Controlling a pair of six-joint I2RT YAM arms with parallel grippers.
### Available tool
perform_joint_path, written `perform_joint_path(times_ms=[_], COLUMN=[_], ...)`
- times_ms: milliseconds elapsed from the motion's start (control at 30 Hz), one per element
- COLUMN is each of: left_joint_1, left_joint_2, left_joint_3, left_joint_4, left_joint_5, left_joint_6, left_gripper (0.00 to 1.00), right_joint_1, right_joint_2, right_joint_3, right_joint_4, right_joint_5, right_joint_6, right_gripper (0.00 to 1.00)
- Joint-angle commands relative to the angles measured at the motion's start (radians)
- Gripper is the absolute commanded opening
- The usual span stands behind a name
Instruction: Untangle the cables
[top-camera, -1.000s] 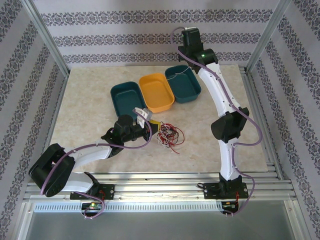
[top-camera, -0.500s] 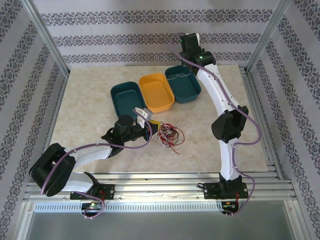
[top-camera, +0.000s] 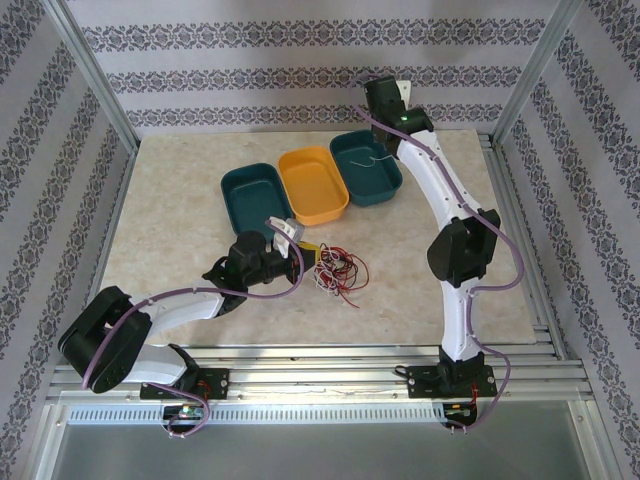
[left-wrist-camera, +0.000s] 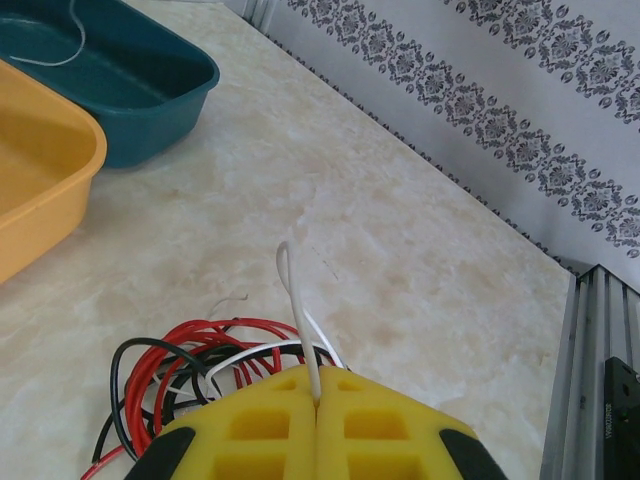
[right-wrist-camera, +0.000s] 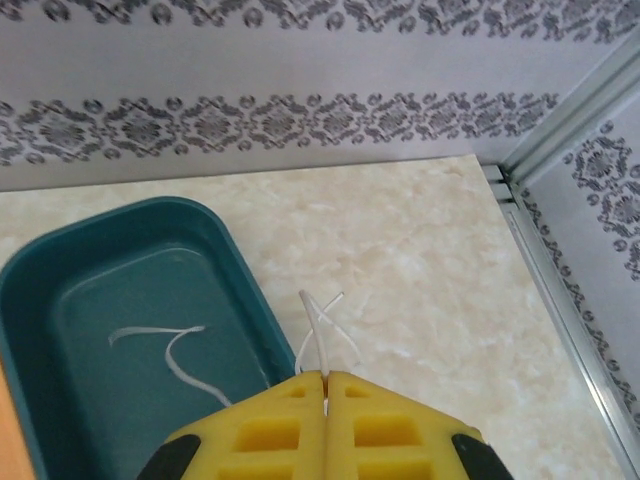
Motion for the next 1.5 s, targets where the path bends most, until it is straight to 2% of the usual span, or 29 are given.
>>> perform_joint_path(times_ms=[0, 300, 567, 667, 1200, 1300, 1467], left_joint_1=[0.011, 0.011, 0.011, 0.011, 0.011, 0.010, 0.010], left_joint_2=[-0.014, 0.011, 0.024, 0.029, 0.028, 0.033, 0.033], left_joint_3=[-0.008, 0.006, 0.028, 0.032, 0.017, 0.020, 0.024], left_joint_4=[0.047, 0.051, 0.046, 0.045, 0.053, 0.055, 0.053], left_joint_5=[-0.003, 0.009, 0.035, 0.038, 0.023, 0.025, 0.027], left_joint_6=[-0.016, -0.018, -0.020, -0.022, -0.026, -0.023, -0.025], left_gripper=[0.00, 0.00, 0.00, 0.00, 0.00, 0.00, 0.00], right_joint_1=[-0.013, 0.022, 0.029, 0.026, -0.019, -0.024, -0.026], right_joint_2=[-0.060, 0.025, 0.235, 0.283, 0.317, 0.319, 0.291], right_joint_3=[-0.032, -0.006, 0.214, 0.248, 0.094, 0.090, 0.080], right_joint_4=[0.001, 0.060, 0.015, -0.005, -0.055, -0.067, -0.078], right_joint_5=[0.009, -0.186, -0.257, -0.286, -0.290, -0.310, -0.329], right_joint_6=[0.044, 0.002, 0.007, 0.023, 0.076, 0.073, 0.058], right_gripper=[0.00, 0.00, 0.00, 0.00, 0.00, 0.10, 0.33])
